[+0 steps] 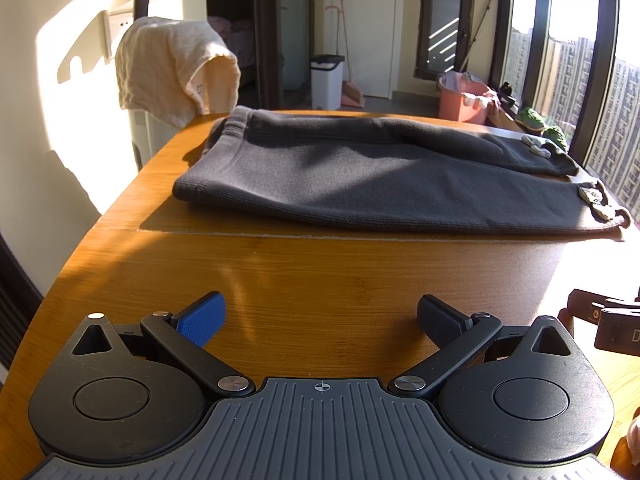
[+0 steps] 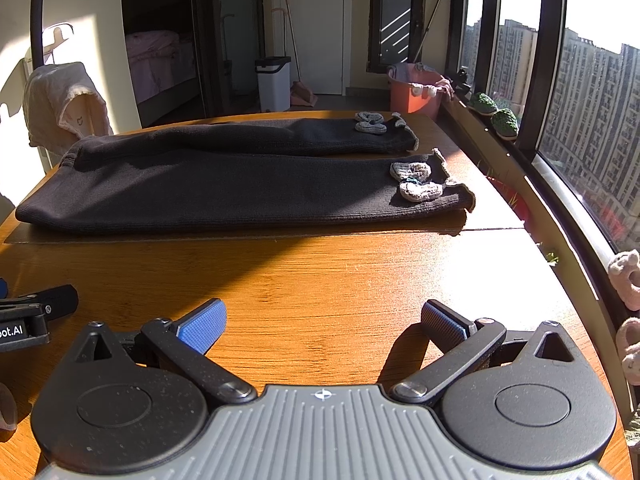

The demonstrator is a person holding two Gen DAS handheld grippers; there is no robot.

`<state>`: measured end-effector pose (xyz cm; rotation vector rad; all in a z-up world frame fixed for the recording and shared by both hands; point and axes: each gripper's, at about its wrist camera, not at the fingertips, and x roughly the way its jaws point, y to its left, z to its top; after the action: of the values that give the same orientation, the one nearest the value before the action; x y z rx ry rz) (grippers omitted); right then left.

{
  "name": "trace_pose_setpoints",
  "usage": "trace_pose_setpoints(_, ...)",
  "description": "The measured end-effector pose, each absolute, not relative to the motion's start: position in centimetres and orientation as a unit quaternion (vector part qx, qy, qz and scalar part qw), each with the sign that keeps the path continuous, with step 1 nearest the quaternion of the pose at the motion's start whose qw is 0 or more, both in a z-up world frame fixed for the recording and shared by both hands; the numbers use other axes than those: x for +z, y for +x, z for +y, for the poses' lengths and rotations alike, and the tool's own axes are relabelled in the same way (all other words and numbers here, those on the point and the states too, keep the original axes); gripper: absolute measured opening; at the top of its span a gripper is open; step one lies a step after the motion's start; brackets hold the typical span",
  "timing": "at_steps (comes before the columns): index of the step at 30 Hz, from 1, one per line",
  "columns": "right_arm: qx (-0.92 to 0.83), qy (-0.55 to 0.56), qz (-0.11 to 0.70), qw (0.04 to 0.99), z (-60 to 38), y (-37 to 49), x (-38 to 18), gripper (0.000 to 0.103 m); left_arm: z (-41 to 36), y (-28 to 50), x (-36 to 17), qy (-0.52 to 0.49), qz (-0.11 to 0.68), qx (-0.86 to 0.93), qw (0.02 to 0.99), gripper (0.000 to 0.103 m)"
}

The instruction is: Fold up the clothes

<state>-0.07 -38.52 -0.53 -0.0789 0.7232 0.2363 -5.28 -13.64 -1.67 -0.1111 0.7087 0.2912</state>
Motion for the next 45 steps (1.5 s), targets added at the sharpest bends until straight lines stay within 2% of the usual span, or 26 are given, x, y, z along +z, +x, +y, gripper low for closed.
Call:
trace_pose_setpoints(41, 0.152, -0.046, 0.366, 0.917, -38.9, 0.8, 0.3, 0.103, -12.8, -5.4, -1.7, -0.067, 0.340, 0.121, 0.930, 0.103)
trace_pose_setpoints(45, 0.188, -0.041, 0.281, 0.940, -39.7, -0.1, 3.2, 0.103, -12.2, -5.9, -1.5, -0.098, 0.324, 0.081, 0.938, 0.103)
